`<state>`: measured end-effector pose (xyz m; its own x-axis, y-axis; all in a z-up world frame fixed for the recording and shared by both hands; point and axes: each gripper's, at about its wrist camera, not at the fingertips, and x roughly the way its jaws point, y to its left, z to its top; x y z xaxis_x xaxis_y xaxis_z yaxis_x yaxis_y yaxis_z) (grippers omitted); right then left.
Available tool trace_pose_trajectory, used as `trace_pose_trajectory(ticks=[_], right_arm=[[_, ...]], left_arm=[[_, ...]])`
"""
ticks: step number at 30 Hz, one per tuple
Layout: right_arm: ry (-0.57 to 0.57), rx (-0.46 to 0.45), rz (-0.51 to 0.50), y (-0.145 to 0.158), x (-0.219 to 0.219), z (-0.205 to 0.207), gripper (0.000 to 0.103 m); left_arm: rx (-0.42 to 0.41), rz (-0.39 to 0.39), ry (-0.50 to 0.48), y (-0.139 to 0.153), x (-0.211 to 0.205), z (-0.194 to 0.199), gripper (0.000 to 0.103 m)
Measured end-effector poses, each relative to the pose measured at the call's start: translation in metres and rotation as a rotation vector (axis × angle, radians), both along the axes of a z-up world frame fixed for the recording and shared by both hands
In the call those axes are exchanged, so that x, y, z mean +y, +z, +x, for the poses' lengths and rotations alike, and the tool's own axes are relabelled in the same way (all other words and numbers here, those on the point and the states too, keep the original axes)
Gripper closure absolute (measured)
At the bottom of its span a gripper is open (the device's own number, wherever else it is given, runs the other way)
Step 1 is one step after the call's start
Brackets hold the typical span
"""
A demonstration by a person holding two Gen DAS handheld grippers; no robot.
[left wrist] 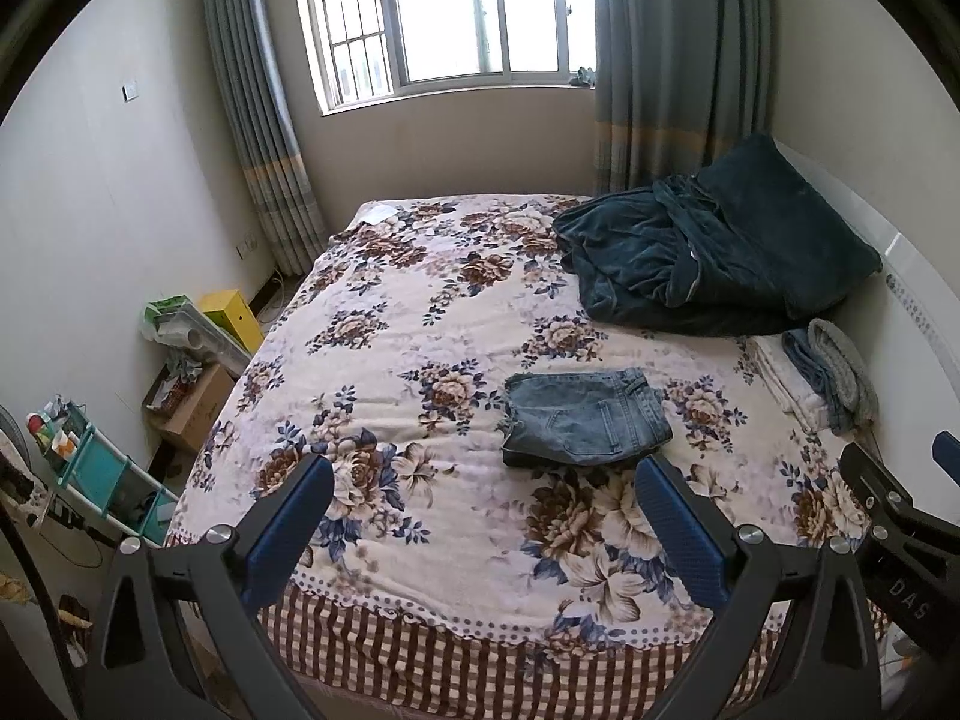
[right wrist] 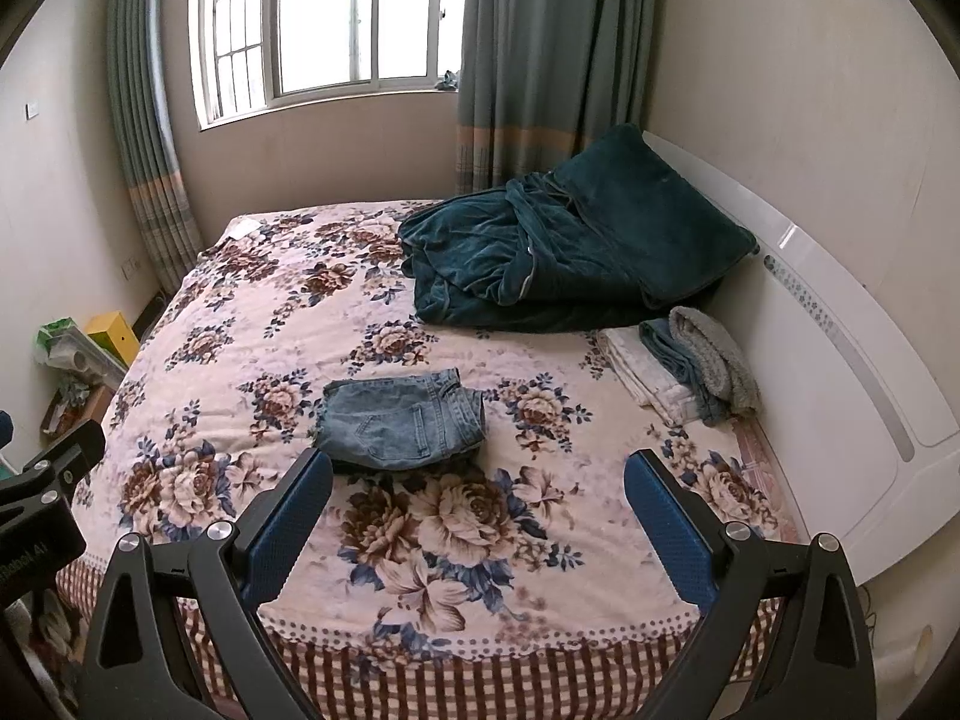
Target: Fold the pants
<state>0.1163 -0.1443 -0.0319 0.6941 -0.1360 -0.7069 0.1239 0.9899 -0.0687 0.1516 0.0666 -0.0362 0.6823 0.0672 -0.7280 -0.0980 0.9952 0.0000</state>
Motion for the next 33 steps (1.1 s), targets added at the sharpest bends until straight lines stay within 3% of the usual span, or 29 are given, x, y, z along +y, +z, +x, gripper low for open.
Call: trace_pose_trajectory(ticks=[33], right_arm=[[-0.004,-0.005,0.004,0.0043,0.0061,-0.0068,0.003]], left_arm=[[0.005,0.009,-0.009,0.0019,-0.0017,-0.0087,0.000]])
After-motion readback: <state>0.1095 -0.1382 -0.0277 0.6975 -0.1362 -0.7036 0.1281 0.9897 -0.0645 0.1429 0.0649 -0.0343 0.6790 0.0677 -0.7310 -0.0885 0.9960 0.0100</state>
